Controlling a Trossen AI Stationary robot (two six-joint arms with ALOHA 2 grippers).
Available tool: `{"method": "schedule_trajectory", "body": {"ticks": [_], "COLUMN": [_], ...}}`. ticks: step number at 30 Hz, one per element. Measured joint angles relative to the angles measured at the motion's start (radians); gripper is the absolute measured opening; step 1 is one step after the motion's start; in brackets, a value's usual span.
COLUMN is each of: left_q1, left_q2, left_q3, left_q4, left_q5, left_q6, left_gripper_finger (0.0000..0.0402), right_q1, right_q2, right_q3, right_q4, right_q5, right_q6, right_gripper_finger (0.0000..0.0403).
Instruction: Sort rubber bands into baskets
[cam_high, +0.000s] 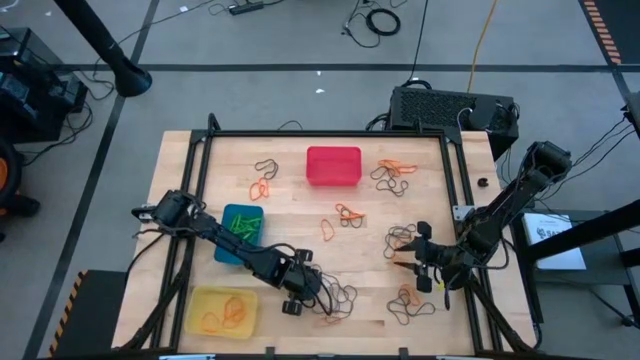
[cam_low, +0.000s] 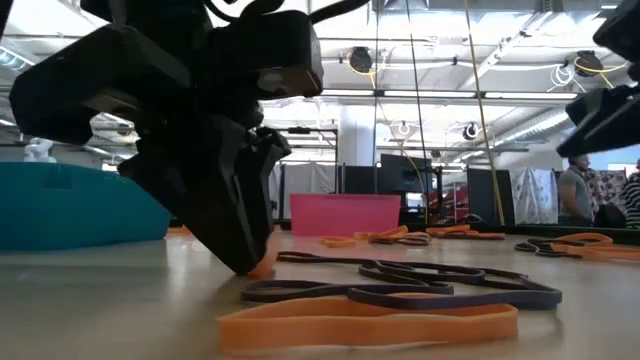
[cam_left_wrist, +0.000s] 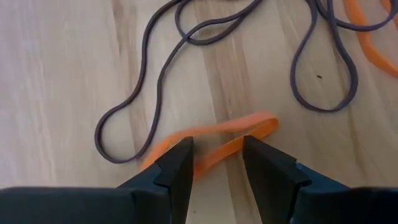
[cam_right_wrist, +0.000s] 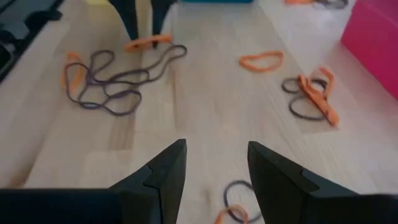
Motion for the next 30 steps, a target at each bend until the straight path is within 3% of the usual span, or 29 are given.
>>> {"method": "schedule_trajectory", "body": {"ticks": [6, 11, 16, 22, 25, 30], "left_q1": [0.004, 0.003, 0.002, 0.0, -0.011, -0.045], "left_q2": [0.0, 0.0, 0.0, 0.006, 0.005, -0.004], "left_q3": [-0.002, -0.002, -0.003, 0.038, 0.087, 0.207], "left_q4": [0.009, 0.006, 0.015, 0.037, -0.024, -0.283], "left_q5": [0.026, 0.045, 0.042, 0.004, -0.003, -0.006], "left_q6": [0.0, 0.0, -0.001, 0.0, -0.001, -0.086], "left_gripper_finger": [0.0136, 0.009, 0.0019, 0.0005, 0.0004, 0.0004], "right_q1": [0.0, 0.0, 0.0, 0.0, 0.0, 0.0], "right_q2": [0.0, 0.0, 0.0, 0.0, 0.0, 0.0], "right_q3": [0.0, 0.0, 0.0, 0.001, 0.001, 0.001], "right_q4": [0.025, 0.026, 0.046, 0.086, 0.095, 0.119], "right_q5": [-0.003, -0.003, -0.003, -0.003, -0.003, -0.003], "right_q6": [-0.021, 0.002, 0.005, -0.011, -0.011, -0.012], "right_gripper_finger": [0.0164, 0.0164, 0.0164, 0.0164, 0.0164, 0.0164]}}
